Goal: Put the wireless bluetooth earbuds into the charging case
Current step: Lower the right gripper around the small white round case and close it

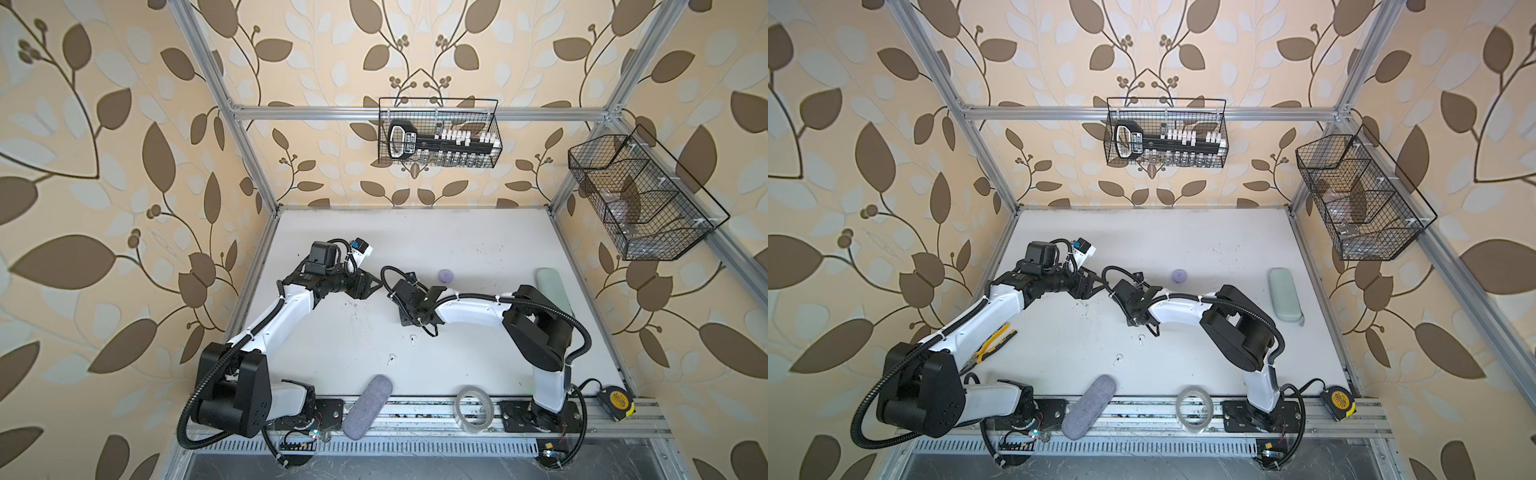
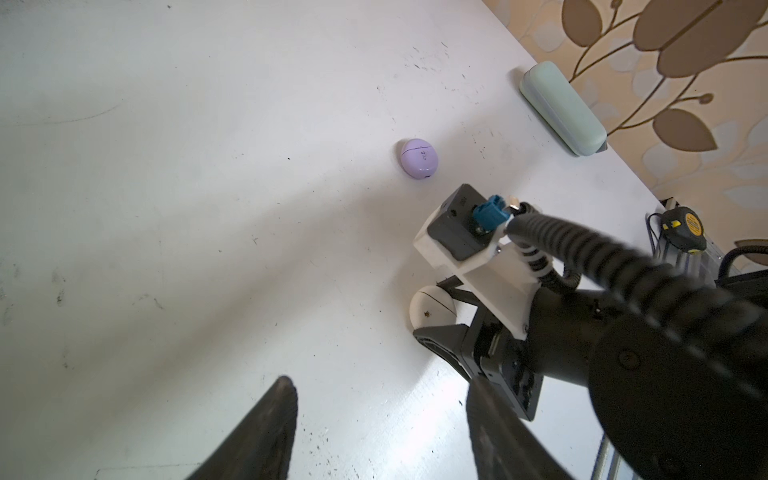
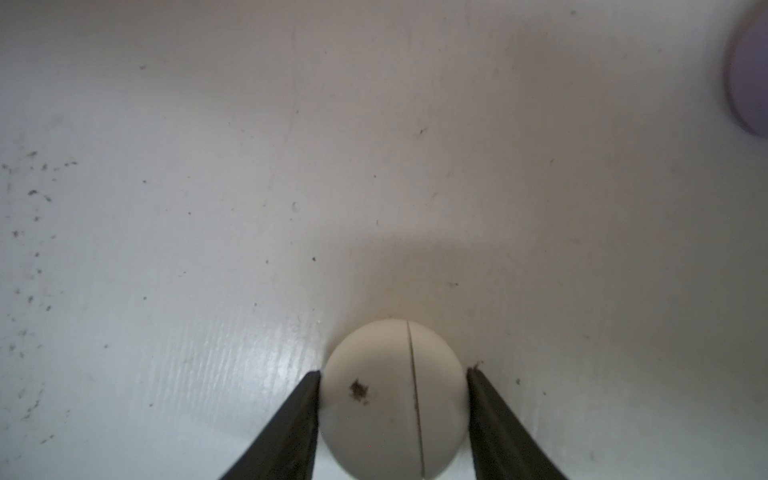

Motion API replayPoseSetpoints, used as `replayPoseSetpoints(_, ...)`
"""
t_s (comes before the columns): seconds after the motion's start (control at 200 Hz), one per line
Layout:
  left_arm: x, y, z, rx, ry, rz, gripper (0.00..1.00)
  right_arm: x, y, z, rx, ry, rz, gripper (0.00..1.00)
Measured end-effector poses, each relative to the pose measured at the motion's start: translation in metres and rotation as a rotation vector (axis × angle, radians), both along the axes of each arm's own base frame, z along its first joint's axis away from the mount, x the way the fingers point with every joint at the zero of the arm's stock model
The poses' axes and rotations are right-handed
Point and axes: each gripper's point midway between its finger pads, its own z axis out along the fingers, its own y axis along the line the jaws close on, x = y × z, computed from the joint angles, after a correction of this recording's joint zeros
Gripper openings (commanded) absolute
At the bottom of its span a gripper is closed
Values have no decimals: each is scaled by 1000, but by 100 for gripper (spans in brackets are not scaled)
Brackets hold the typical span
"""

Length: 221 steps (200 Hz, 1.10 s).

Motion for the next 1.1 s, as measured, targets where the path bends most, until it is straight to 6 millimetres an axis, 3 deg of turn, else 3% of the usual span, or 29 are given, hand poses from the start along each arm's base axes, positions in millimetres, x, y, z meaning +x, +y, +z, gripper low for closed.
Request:
replayPoseSetpoints(0.36,0,0,0,-1,0,1,66,0,0,-1,-5,1,1,55)
replayPoseSetpoints(0.88,1,2,0,-3,2,6,66,2,2,0,4,-21,25,46)
replayPoseSetpoints(1.105,1,2,0,-3,4,6,66,-9,-6,2,40,-41,66,44)
